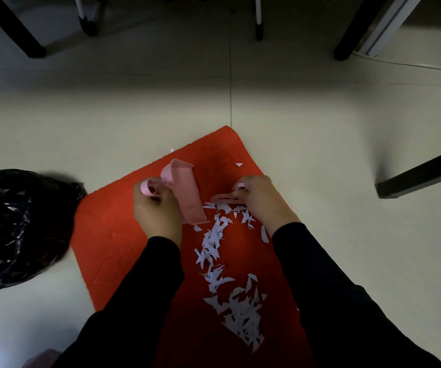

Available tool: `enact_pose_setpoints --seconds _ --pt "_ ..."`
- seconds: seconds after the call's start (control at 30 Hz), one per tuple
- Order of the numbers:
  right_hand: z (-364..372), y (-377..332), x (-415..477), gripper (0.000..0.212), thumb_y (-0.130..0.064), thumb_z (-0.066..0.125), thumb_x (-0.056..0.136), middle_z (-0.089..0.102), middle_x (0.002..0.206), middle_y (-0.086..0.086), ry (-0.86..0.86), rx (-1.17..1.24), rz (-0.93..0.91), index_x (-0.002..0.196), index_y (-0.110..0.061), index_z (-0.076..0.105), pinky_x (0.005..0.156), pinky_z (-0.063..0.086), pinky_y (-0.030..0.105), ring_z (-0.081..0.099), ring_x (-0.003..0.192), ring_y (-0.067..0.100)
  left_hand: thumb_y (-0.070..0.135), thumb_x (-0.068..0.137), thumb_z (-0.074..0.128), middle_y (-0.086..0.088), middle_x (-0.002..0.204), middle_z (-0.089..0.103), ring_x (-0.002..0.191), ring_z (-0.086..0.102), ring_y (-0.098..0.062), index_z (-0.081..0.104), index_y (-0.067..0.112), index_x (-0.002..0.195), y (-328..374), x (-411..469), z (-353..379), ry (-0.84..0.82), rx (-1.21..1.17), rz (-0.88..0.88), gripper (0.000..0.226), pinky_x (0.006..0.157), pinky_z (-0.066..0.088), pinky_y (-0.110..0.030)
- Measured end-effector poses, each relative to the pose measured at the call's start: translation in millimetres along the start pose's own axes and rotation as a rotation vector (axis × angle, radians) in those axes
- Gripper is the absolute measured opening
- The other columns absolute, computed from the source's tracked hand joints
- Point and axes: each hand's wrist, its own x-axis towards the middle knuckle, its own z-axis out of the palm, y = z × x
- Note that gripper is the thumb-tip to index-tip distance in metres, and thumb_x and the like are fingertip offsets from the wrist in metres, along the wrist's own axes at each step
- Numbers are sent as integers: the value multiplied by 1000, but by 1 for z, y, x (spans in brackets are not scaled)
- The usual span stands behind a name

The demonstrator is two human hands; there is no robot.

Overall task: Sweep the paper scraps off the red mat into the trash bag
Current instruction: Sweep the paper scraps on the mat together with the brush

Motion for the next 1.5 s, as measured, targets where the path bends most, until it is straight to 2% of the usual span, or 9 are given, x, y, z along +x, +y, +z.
enact_pose_setpoints --seconds 0.23,0.37,0.5,0.6,0.77,0.97,1.13,1.37,1.5 --pt "-7 -12 -1 21 -13 52 93 68 105 14 186 95 -73 102 -4 68 82 42 25 61 98 25 10 96 43 9 70 49 59 47 -1 51 12 92 10 -5 -13 17 -13 10 9 47 38 -2" --pt "13 -10 0 21 -17 52 93 66 97 10 48 10 -71 99 -4 68 70 37 19 58 85 17 8 95 44 11 71 50 61 48 0 51 13 92 9 -3 -20 33 -7 22 9 50 39 -1" --pt "15 -6 -7 19 -12 53 92 67 102 8 -25 -101 -62 102 -5 68 73 45 25 62 93 20 7 94 44 11 71 50 61 48 1 51 13 91 6 -2 -26 48 -1 24 9 50 39 -1" --pt "0 -16 -5 18 -12 54 92 66 102 10 31 -37 -58 100 -6 68 69 43 23 60 91 20 8 94 44 11 71 50 61 47 1 52 12 92 7 0 -30 55 11 25 9 50 38 0" --pt "4 -42 10 21 -13 52 93 68 104 13 138 54 -139 104 -6 69 81 45 30 62 95 25 9 95 45 12 72 49 60 49 4 51 13 92 5 8 -39 80 18 12 8 50 38 0" --pt "39 -42 11 22 -13 51 94 62 108 15 -4 -14 -146 110 -4 64 69 29 19 54 91 22 9 95 45 12 70 50 60 48 1 51 13 90 -2 15 -50 106 33 18 9 51 37 0" --pt "24 -45 1 25 -17 52 93 62 112 13 -147 -65 -108 109 -1 63 77 36 24 57 105 26 12 96 43 10 70 49 61 47 -1 52 13 91 -5 13 -52 103 35 13 11 49 37 -1" --pt "21 -54 9 24 -10 44 96 63 111 12 37 -103 -153 109 -8 65 82 42 29 58 100 26 12 96 43 10 70 50 61 48 -1 56 9 96 -3 13 -54 110 20 14 14 50 38 -1" --pt "43 -46 7 22 -12 47 96 62 107 13 -47 -129 -126 108 -5 64 74 38 27 55 90 20 12 95 44 10 70 51 62 50 -2 53 14 90 -7 16 -53 110 12 18 11 50 39 -2"
